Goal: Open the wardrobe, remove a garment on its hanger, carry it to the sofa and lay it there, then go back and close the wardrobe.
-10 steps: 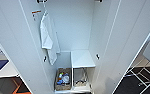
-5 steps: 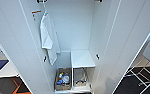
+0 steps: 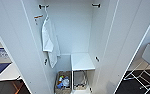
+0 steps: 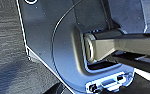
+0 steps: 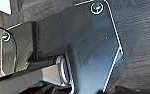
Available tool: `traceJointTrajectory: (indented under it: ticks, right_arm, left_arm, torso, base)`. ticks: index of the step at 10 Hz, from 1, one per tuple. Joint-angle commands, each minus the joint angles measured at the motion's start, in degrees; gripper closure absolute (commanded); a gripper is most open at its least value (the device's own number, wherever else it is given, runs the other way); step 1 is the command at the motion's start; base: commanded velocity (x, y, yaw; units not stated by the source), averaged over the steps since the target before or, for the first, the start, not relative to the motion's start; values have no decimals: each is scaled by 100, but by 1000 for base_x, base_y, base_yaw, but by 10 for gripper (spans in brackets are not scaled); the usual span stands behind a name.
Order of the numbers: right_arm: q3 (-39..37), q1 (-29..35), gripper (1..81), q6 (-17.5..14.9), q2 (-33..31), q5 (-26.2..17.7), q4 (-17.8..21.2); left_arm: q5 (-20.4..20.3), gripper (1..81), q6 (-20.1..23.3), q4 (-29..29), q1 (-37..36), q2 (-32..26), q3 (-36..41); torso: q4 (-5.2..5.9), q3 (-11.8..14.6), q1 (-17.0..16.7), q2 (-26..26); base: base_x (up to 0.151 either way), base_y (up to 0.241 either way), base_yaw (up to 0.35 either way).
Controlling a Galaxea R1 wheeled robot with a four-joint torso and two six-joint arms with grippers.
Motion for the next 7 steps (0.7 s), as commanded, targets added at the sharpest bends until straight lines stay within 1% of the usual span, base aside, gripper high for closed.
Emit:
traceJointTrajectory:
  ticks: [1, 3, 4, 5, 6, 7]
  right_arm:
    - [13, 244, 10, 4, -10, -323, 38]
    - [56, 402, 10, 21, -133, -323, 56]
    - [247, 507, 10, 21, -341, -323, 56]
    - [549, 595, 10, 21, -590, -332, 56]
    - [1134, 700, 10, 21, -1079, -332, 56]
    - [1582, 815, 10, 30, -1483, -323, 65]
  left_arm:
    - [8, 10, 967, -1360, -300, -121, 81]
    - [-89, 10, 1037, -1264, -361, -165, 46]
    - [-80, 10, 1064, -1098, -449, -225, 46]
    - [-115, 10, 1064, -1035, -519, -383, 150]
    - [-142, 10, 1064, -1018, -554, -602, 369]
    - [-167, 10, 1064, -1026, -599, -935, 755]
  torso:
    - [0, -11, 0, 0]
    - [0, 103, -7, -6]
    - [0, 127, -7, -6]
    - [0, 114, -7, -6]
    - [0, 114, -7, -6]
    - [0, 114, -7, -6]
  base:
    - [0, 0, 0]
    - [0, 0, 0]
    - [0, 0, 0]
    - [0, 0, 0]
    - [0, 0, 0]
    - [0, 0, 0]
